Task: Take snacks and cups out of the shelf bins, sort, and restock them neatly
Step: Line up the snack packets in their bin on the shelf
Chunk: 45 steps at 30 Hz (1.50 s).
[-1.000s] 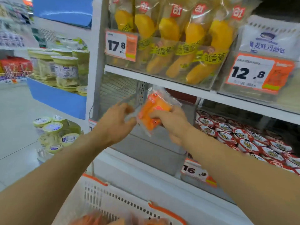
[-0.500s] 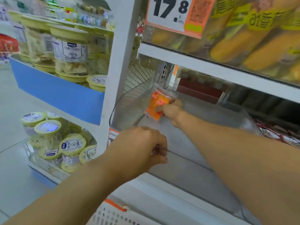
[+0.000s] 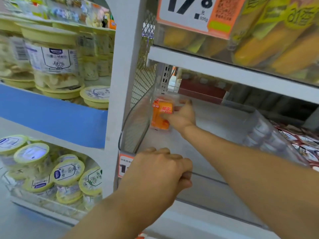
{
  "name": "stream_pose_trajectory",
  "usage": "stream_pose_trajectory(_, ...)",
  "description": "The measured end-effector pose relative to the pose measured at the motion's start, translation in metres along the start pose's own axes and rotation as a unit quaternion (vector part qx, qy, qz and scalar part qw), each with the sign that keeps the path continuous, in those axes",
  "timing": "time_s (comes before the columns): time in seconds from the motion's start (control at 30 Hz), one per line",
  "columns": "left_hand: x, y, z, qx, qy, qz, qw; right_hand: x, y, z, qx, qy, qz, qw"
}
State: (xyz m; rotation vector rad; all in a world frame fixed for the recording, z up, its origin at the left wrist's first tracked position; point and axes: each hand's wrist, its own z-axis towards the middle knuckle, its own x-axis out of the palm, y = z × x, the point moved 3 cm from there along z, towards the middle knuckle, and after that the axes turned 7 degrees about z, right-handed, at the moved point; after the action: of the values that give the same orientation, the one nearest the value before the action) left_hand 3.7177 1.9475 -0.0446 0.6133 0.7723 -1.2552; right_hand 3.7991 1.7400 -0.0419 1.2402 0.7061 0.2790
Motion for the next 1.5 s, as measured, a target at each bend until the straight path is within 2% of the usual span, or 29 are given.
stream_pose_trajectory(0.27,0.000,-0.002,-0.004,-0.017,-0.003,0.000,1.000,0.001,-0.003,-0.008,0.047,-0.019,-0.036,0.998)
stream_pose_trajectory(0.47,0.002,-0.001,-0.004,-0.030,-0.005,0.008,0.999,-0.028,0.016,-0.023,0.062,0.024,-0.065,0.996)
stream_pose_trajectory(0.57,0.005,0.001,-0.004,-0.048,0.016,0.004,0.999,-0.068,0.036,-0.065,0.043,0.047,-0.015,0.998)
stream_pose_trajectory(0.73,-0.010,-0.008,-0.003,-0.091,0.084,-0.021,0.992,-0.152,0.049,-0.187,-0.064,0.101,0.032,0.992)
stream_pose_trajectory(0.8,-0.015,-0.019,-0.008,-0.085,0.091,0.010,0.992,-0.180,0.031,-0.231,-0.066,0.120,0.046,0.990)
stream_pose_trajectory(0.87,-0.022,-0.043,-0.015,-0.055,0.048,0.030,0.997,-0.202,-0.004,-0.269,-0.027,0.144,0.046,0.988)
stream_pose_trajectory(0.97,-0.023,-0.086,-0.037,-0.052,0.027,-0.041,0.997,-0.218,-0.074,-0.318,0.034,0.181,0.001,0.983)
stream_pose_trajectory(1.03,-0.008,-0.117,-0.058,-0.074,0.082,-0.074,0.991,-0.221,-0.116,-0.342,0.063,0.228,-0.077,0.969)
stream_pose_trajectory(1.07,0.008,-0.132,-0.076,-0.107,0.146,-0.097,0.979,-0.219,-0.135,-0.353,0.080,0.277,-0.139,0.947)
stream_pose_trajectory(1.17,0.060,-0.181,-0.148,-0.188,0.366,-0.158,0.897,-0.212,-0.196,-0.382,0.093,0.382,-0.288,0.873)
stream_pose_trajectory(1.27,0.092,-0.217,-0.217,-0.228,0.482,-0.170,0.829,-0.206,-0.233,-0.408,0.108,0.389,-0.330,0.853)
stream_pose_trajectory(1.33,0.103,-0.231,-0.250,-0.282,0.506,-0.182,0.794,-0.203,-0.243,-0.414,0.078,0.374,-0.397,0.835)
stream_pose_trajectory(1.37,0.107,-0.240,-0.264,-0.301,0.494,-0.181,0.795,-0.203,-0.246,-0.420,0.065,0.373,-0.425,0.822)
stream_pose_trajectory(1.43,0.109,-0.249,-0.276,-0.324,0.441,-0.154,0.823,-0.199,-0.251,-0.426,0.053,0.374,-0.458,0.805)
stream_pose_trajectory(1.5,0.112,-0.251,-0.279,-0.337,0.397,-0.133,0.843,-0.200,-0.254,-0.431,0.064,0.371,-0.447,0.812)
